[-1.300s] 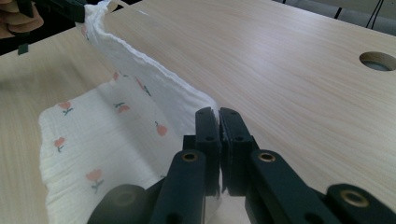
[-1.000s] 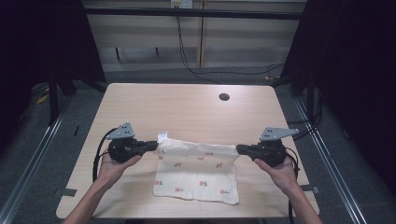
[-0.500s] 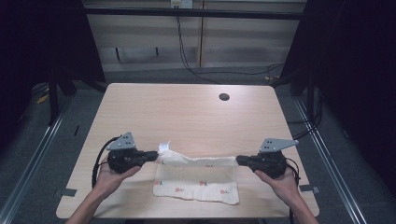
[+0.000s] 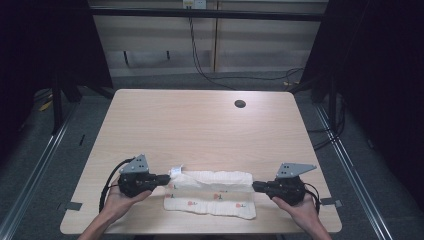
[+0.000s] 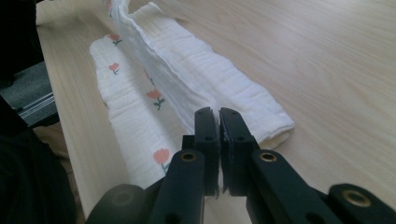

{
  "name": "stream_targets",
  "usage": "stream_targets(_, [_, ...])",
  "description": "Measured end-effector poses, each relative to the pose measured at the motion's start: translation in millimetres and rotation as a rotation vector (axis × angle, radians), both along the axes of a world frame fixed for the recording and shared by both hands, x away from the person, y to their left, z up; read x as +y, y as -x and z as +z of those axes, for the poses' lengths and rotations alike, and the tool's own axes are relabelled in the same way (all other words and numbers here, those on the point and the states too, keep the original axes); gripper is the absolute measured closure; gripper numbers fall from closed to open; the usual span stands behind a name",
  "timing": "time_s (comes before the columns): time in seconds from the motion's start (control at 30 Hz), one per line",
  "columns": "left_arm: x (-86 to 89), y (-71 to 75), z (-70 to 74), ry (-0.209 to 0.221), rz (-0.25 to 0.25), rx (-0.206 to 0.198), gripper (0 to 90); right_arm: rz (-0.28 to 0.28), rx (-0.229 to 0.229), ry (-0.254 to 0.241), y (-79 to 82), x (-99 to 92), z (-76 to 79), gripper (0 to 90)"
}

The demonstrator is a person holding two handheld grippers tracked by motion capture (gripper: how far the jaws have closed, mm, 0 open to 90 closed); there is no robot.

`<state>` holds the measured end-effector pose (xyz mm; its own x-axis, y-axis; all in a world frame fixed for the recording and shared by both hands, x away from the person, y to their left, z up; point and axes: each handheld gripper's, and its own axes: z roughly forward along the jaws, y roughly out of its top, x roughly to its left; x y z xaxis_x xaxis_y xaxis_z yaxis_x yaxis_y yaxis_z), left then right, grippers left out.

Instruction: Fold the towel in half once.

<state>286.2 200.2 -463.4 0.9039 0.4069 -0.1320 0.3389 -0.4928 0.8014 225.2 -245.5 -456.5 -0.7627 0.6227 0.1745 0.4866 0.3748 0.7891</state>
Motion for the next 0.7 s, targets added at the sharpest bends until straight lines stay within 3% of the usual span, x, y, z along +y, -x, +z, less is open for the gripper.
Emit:
stream_targets(0.17, [-1.9,2.5,-7.9,-0.023,-0.006,0.017,86.3,0.002,0.033,0.017,4.0,-1.4,-10.0,85.3])
stream_targets(0.27, [-1.8,5.5,-8.8,-0.025,-0.025,0.019,86.0,0.02,0.034,0.055,6.8,2.2,-12.7,85.2])
stream_targets(0.37, [-1.3,8.7,-11.5,-0.041,-0.028,0.026,85.6,0.032,0.042,0.049,9.0,3.4,-13.6,85.1])
stream_targets(0.6, [-4.4,14.6,-15.8,-0.058,-0.049,0.038,83.5,0.049,0.067,0.102,16.8,7.9,-22.1,83.3])
stream_targets(0.7, [-4.9,17.3,-16.8,-0.074,-0.057,0.043,82.7,0.048,0.071,0.1,20.2,7.5,-22.2,82.5])
